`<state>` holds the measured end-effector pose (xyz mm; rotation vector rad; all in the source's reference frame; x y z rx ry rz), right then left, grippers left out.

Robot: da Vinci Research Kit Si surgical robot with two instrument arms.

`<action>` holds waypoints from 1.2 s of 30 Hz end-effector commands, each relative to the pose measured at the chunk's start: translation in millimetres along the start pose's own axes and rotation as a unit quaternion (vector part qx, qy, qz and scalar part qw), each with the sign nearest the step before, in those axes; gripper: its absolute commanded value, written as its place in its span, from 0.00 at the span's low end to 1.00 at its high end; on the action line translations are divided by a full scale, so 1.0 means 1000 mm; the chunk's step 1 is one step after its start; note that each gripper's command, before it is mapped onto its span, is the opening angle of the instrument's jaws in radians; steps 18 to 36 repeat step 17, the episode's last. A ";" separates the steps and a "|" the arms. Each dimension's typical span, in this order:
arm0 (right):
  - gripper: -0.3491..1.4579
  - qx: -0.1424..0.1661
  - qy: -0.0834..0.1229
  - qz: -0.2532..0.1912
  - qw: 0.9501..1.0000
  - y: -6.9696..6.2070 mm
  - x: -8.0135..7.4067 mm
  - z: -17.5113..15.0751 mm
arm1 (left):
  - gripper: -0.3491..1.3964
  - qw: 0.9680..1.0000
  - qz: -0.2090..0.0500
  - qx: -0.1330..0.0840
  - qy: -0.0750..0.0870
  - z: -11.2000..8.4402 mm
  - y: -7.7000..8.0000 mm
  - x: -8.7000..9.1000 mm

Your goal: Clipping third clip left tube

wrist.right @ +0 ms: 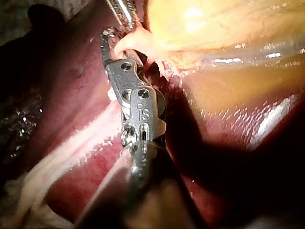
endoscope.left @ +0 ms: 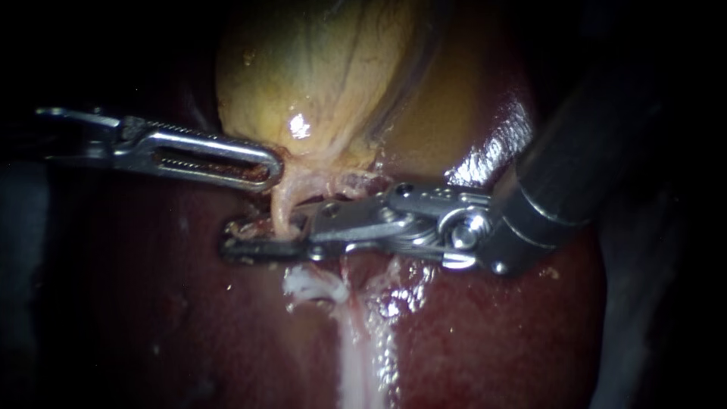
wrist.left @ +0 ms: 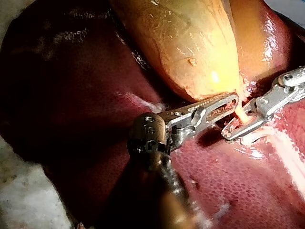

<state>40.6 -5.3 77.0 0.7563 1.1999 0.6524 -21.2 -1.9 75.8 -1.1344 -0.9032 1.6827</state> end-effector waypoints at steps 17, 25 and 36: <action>0.00 0.009 -0.008 0.002 1.000 -0.0001 -0.0004 -0.0001 | 0.00 1.000 0.000 0.000 0.000 0.0000 -0.0001 0.0000; 0.00 0.009 -0.008 0.002 1.000 -0.0001 -0.0004 -0.0001 | 0.00 1.000 0.000 0.000 0.000 0.0000 -0.0001 0.0000; 0.00 0.009 -0.008 0.002 1.000 -0.0001 -0.0004 -0.0001 | 0.00 1.000 0.000 0.000 0.000 0.0000 -0.0001 0.0000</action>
